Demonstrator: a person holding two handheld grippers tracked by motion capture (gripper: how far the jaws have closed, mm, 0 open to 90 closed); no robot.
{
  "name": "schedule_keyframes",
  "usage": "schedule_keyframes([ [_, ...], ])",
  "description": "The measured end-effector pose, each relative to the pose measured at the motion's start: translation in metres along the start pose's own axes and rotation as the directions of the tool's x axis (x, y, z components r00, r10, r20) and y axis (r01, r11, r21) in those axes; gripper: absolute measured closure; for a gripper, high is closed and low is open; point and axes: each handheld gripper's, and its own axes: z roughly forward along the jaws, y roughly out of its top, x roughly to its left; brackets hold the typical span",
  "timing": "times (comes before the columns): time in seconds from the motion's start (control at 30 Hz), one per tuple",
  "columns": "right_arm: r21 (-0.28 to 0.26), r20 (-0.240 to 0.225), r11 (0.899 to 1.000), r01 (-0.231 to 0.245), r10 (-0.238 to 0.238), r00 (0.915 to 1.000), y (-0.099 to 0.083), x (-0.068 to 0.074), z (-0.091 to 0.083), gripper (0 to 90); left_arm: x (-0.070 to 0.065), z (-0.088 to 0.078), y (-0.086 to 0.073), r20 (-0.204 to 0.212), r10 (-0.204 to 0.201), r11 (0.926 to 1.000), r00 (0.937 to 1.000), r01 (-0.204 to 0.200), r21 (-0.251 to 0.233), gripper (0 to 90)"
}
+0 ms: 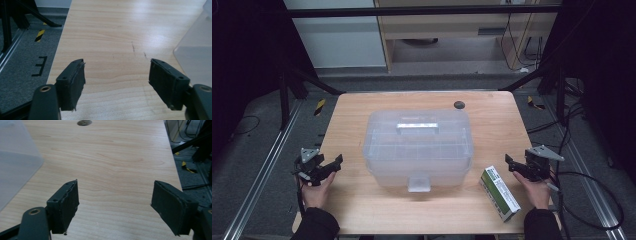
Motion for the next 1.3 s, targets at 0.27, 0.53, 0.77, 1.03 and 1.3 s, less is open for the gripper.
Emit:
schedule_keyframes([
  [0.27,-0.025,-0.007,0.999,0.049,-0.049,0.9988,0.001,0.005,-0.004,20.0,-0.006,-0.014,0.01,0.019,0.049,0.9981,0.9986,-0.048,-0.039,30.3],
  [0.53,-0.043,-0.023,0.992,0.116,-0.117,0.9929,0.003,0.01,-0.003,20.6,-0.002,-0.028,0.026,0.128,0.149,0.9878,0.9805,-0.142,-0.063,33.3],
  [0.77,-0.049,-0.046,0.993,0.106,-0.109,0.993,0.008,0.009,-0.005,20.8,-0.005,-0.036,0.037,0.166,0.219,0.9754,0.9614,-0.212,-0.062,37.4],
  [1.03,-0.055,-0.053,0.992,0.112,-0.115,0.9919,0.013,0.01,-0.009,20.9,-0.017,-0.046,0.051,0.204,0.305,0.952,0.93,-0.294,-0.084,36.1],
  [1.3,-0.068,-0.045,0.993,0.098,-0.101,0.9939,0.018,0.005,-0.015,21.4,-0.018,-0.06,0.08,0.232,0.346,0.9375,0.909,-0.327,-0.12,34.4],
])
